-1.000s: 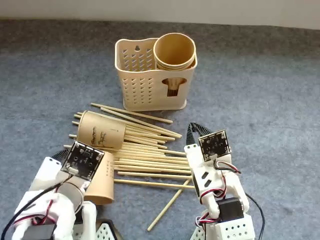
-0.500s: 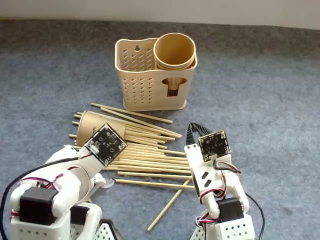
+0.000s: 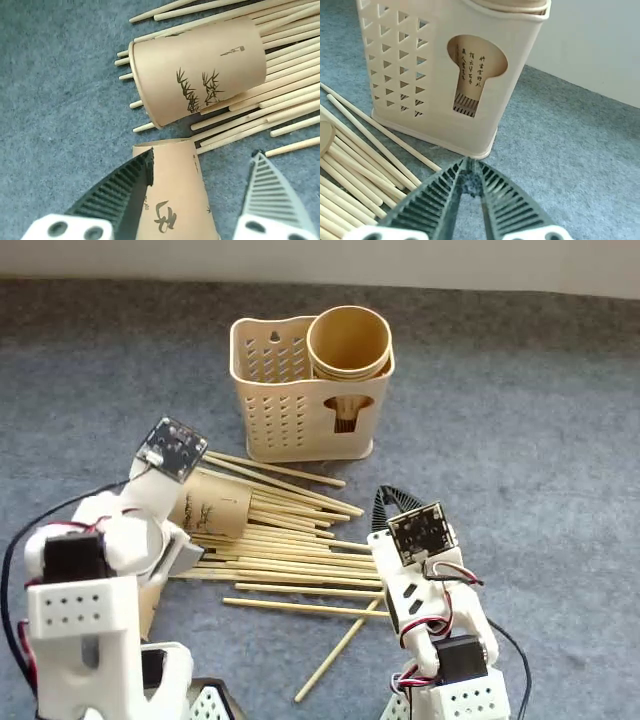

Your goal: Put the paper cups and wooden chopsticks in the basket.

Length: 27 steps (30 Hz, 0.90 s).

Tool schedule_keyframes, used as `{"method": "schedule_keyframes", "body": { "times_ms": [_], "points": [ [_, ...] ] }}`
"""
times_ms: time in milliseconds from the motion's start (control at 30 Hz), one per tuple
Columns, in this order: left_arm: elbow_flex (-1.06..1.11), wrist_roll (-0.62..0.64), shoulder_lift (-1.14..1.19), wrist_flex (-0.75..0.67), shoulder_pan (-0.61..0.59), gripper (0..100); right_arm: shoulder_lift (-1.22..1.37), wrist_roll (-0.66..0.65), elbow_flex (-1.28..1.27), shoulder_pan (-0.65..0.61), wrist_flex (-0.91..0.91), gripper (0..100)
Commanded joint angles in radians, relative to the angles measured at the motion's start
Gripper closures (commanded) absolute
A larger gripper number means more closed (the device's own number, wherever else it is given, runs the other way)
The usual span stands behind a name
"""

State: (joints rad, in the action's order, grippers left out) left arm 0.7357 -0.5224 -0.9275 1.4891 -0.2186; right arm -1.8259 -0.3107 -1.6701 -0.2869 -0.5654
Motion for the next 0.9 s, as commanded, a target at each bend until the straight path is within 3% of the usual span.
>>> {"method": "schedule_keyframes", "body": {
  "times_ms": [0,233,467,867],
  "points": [
    [-0.108,0.017,0.105,-0.026,-0.071,72,-0.013,-0.018,-0.099,0.004,-0.002,98.9],
    [-0.182,-0.026,0.150,-0.025,-0.275,72,-0.013,-0.020,-0.099,0.004,-0.002,98.9],
    [-0.176,-0.155,0.150,0.132,-0.487,72,-0.013,-0.020,-0.099,0.004,-0.002,98.9],
    [-0.076,-0.720,0.150,0.164,-0.759,72,-0.013,-0.020,-0.099,0.004,-0.002,98.9]
  ]
}}
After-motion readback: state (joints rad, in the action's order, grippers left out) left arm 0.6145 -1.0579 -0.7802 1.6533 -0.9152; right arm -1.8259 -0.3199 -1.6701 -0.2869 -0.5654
